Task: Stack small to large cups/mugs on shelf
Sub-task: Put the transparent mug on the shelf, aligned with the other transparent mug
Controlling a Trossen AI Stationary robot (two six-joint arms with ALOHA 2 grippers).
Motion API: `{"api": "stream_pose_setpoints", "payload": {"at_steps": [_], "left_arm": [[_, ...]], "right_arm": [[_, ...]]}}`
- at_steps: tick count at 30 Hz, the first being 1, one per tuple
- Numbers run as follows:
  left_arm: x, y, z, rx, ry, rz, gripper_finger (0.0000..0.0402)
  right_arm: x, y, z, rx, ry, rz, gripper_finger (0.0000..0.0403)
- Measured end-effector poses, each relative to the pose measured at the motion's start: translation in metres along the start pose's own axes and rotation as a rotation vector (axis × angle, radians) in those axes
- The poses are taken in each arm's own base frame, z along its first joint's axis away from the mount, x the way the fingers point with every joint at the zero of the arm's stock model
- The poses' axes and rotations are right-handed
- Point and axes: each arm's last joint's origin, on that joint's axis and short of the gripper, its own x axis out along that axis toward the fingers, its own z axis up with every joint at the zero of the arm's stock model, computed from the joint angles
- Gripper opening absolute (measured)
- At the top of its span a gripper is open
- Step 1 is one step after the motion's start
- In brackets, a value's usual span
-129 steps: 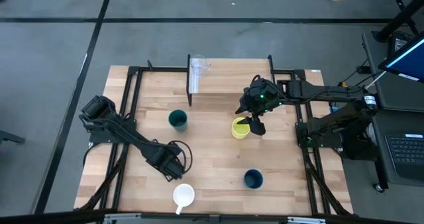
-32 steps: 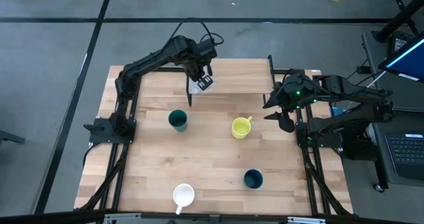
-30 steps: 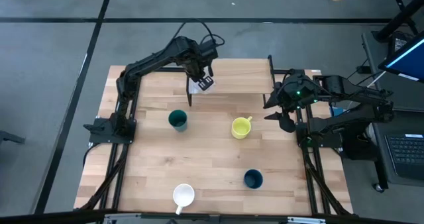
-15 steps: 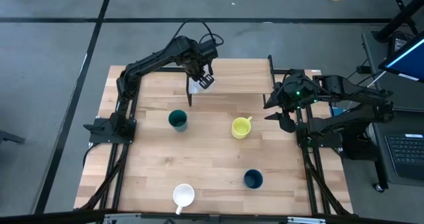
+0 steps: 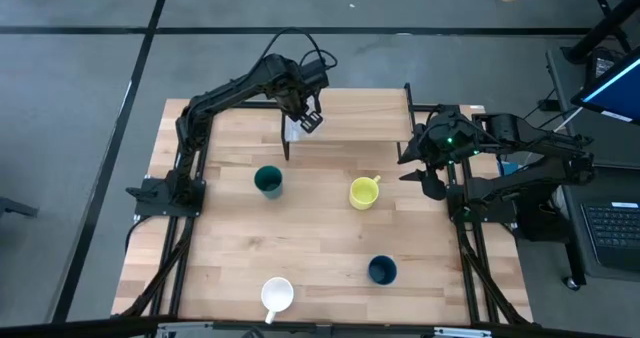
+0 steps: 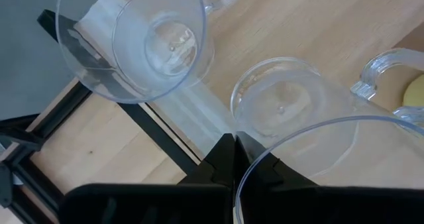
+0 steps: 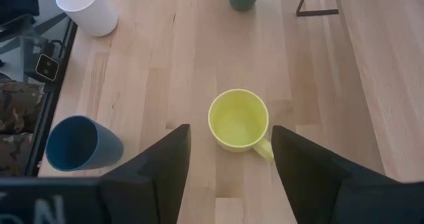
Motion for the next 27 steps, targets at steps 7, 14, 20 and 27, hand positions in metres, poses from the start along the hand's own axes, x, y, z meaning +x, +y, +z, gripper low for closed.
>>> {"api": "stream_pose_setpoints", "payload": {"at_steps": [7,14,20,27], "left_arm": [[0.001,0.007,0.002,-0.011,0.0,0.008,0.0],[0.005,0.006,0.001,-0.005,0.014,0.012,0.0],[0.019,0.004,-0.002,-0.014,0.073,0.021,0.0],[0.018,0.006,-0.003,-0.018,0.071,0.026,0.0]], "right_arm": [[0.0,0.0,0.0,0.0,0.0,0.0,0.0213],[0.0,0.0,0.0,0.0,0.0,0.0,0.0213],[0.0,0.0,0.0,0.0,0.0,0.0,0.0213],[0.0,0.0,0.0,0.001,0.0,0.0,0.0213]]}}
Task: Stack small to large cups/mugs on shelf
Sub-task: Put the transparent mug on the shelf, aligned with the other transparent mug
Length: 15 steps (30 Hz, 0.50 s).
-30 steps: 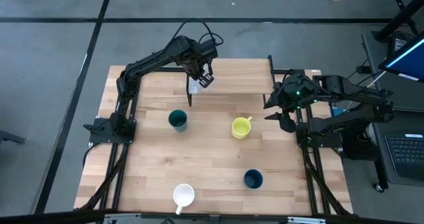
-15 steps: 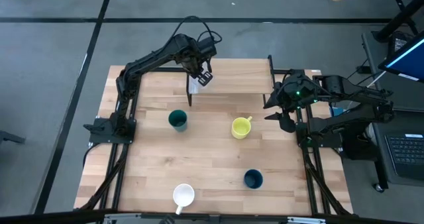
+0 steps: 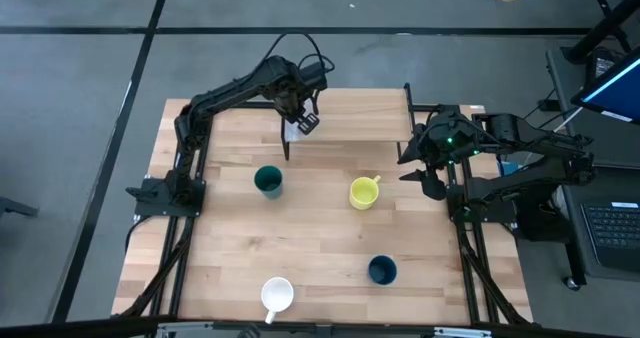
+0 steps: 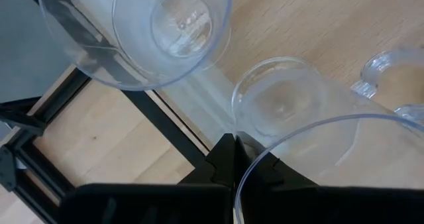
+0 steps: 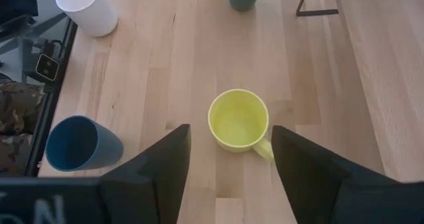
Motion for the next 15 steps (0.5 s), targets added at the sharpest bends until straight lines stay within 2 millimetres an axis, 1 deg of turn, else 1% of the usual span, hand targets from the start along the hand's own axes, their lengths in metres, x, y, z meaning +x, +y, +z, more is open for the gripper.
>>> {"api": "stream_pose_setpoints", "payload": {"at_steps": [3,8,15], "left_arm": [[0.0006,0.0034,0.0011,-0.006,0.002,0.002,0.0004],[0.0015,0.0081,0.0029,-0.025,0.003,0.007,0.0024],[0.0014,0.0081,0.0028,-0.028,0.003,0.007,0.0043]], "right_arm": [[0.0001,0.0,0.0,0.0,0.0,0.0,0.0213],[0.0001,0.0,0.0,0.0,0.001,0.0,0.0213],[0.0002,0.0,-0.0001,0.0,0.001,0.0,0.0213]]}}
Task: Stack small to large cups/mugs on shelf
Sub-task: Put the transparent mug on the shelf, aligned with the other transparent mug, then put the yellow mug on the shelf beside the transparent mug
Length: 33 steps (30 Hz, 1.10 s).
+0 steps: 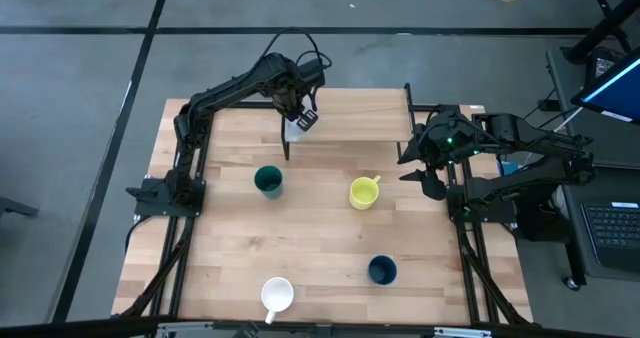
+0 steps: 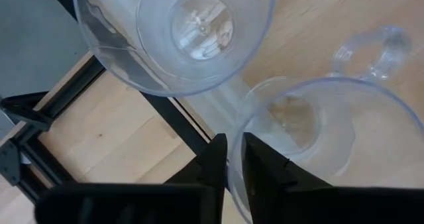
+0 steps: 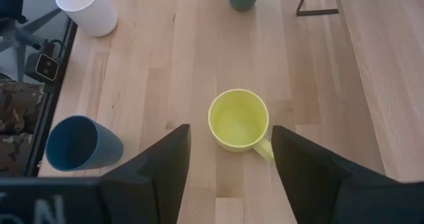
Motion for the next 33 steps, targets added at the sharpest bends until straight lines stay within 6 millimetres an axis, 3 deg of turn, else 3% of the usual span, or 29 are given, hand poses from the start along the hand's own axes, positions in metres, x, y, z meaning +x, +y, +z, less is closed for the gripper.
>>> {"api": "stream_pose_setpoints", "payload": {"at_steps": [6,15,20,25,33], "left_arm": [[-0.005,0.001,0.001,-0.005,-0.018,-0.008,0.0056],[-0.048,0.007,0.005,-0.03,-0.183,-0.075,0.008],[-0.07,0.014,-0.009,-0.032,-0.224,-0.099,0.0082],[-0.105,0.005,-0.038,0.037,-0.294,-0.178,0.0079],[-0.145,-0.034,-0.105,0.278,-0.391,-0.215,0.0078]], "right_arm": [[0.0,0.0,0.0,0.0,0.0,0.0,0.0213],[0.0,0.0,0.0,0.0,0.0,0.0,0.0213],[0.0,0.0,0.0,0.0,0.001,0.0,0.0213],[0.0,0.0,0.0,0.031,0.001,0.0,0.0213],[0.0,0.0,-0.001,0.088,0.01,-0.001,0.0213]]}}
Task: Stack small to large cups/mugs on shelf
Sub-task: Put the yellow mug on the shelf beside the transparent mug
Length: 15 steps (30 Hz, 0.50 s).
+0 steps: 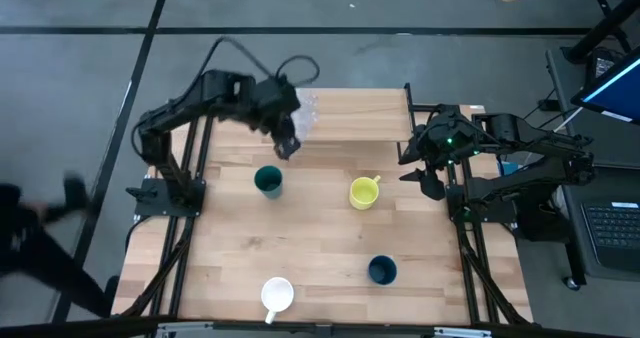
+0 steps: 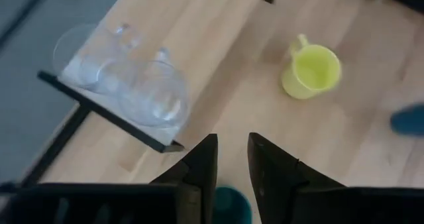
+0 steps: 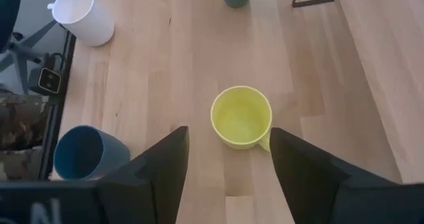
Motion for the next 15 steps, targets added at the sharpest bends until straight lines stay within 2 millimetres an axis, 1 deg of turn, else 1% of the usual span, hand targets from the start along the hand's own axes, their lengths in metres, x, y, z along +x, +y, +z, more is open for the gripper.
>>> {"api": "stream_pose_setpoints", "payload": {"at_steps": [4,7,12,15], "left_arm": [[-0.008,-0.023,-0.011,0.089,-0.06,0.076,0.0078],[-0.011,-0.041,-0.02,0.161,-0.066,0.06,0.0078],[-0.007,-0.07,-0.039,0.274,-0.038,0.051,0.0078],[-0.009,-0.086,-0.052,0.342,-0.034,0.046,0.0078]], "right_arm": [[0.0,-0.002,0.001,0.039,-0.015,-0.062,0.0213],[0.0,-0.003,0.001,0.111,-0.025,-0.114,0.0213],[0.0,0.0,0.001,0.242,-0.031,-0.098,0.0213],[0.001,0.005,0.0,0.31,-0.029,-0.076,0.0213]]}}
